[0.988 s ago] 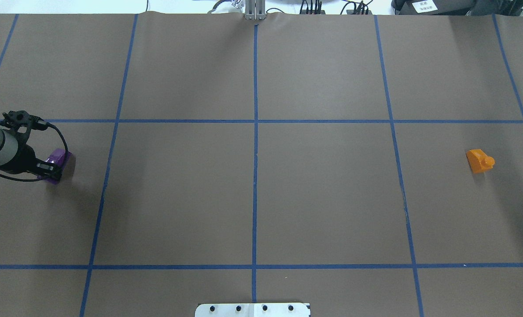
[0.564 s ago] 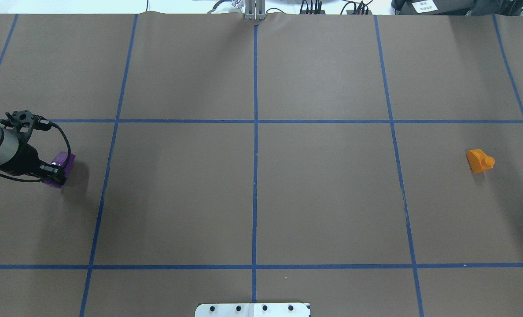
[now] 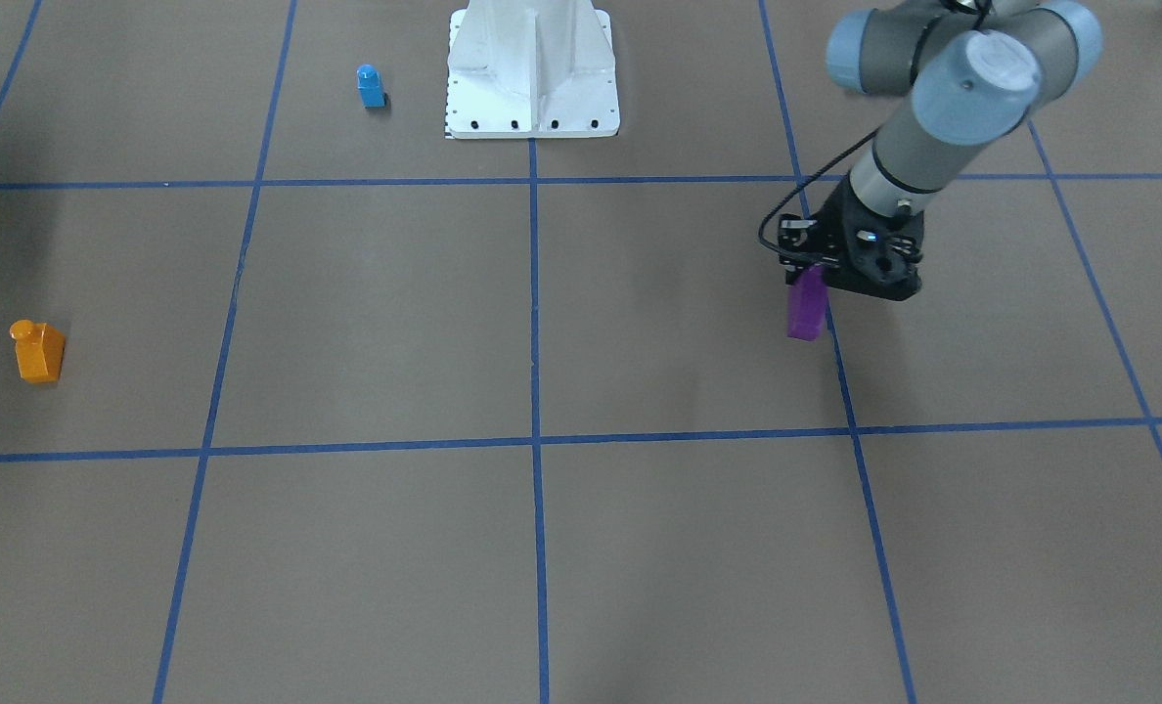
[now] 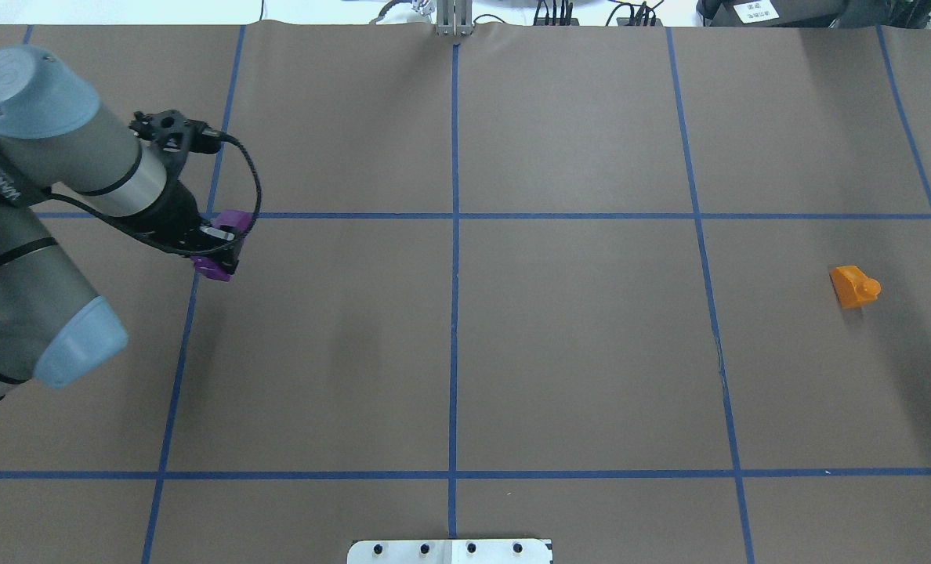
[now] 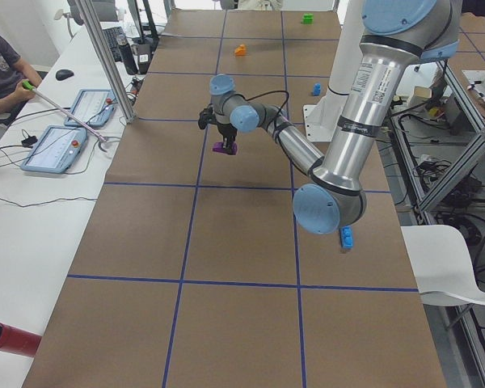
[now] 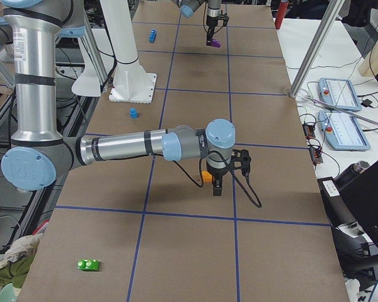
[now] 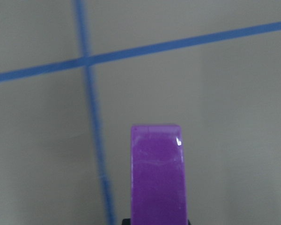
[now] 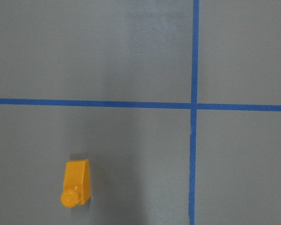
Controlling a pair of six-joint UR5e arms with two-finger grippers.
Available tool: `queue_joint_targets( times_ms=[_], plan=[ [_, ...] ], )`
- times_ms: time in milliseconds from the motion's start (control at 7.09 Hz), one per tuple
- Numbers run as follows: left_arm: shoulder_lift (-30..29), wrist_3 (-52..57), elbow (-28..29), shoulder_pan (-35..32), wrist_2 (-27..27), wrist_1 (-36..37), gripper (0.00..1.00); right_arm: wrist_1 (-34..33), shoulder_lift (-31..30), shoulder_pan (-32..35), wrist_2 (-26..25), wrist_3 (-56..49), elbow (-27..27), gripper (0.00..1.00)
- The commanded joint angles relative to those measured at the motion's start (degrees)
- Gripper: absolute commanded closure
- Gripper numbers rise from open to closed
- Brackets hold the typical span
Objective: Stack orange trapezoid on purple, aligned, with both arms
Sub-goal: 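Carry the purple block with the left gripper toward the table center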
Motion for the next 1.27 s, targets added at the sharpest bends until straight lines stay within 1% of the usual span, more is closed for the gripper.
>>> queue_joint_targets(
  times_ms=[0,141,282,423,564,706,847,988,1129],
  plan=[
    [-12.2,-0.5,5.42,6.38,8.49,1.67,1.0,0.08,-0.19,-0.03,0.14,-0.01,-0.07,0.0],
    [-17.65,0.37,11.11,8.94,11.43,0.62,1.0,0.08,-0.19,-0.03,0.05,0.08,0.03,0.0],
    [-24.23,0.73,18.22,9.75,11.8,-0.43,1.0,0.0,0.24,-0.03,0.05,0.08,-0.23,0.0],
    [-27.26,0.82,24.73,10.97,14.24,-3.83,1.0,0.0,0.33,-0.03,0.05,0.08,-0.32,0.0],
    [-27.38,0.82,32.45,12.55,17.31,-14.74,1.0,0.0,0.42,-0.03,0.13,0.08,-0.15,0.0],
    [-28.6,0.82,39.31,12.91,17.43,-22.16,1.0,0.0,0.51,-0.03,0.14,0.25,-0.06,0.0],
    [-28.96,0.9,39.91,13.61,17.52,-22.32,1.0,0.0,0.69,-0.03,0.31,0.34,-0.06,0.0],
    [-29.22,3.69,39.65,13.71,17.35,-22.24,1.0,0.0,0.77,-0.03,0.75,0.34,-0.15,0.0],
    [-29.66,5.2,39.65,14.06,17.08,-22.24,0.69,0.0,0.78,-0.03,0.84,0.43,-0.06,0.0]
  ],
)
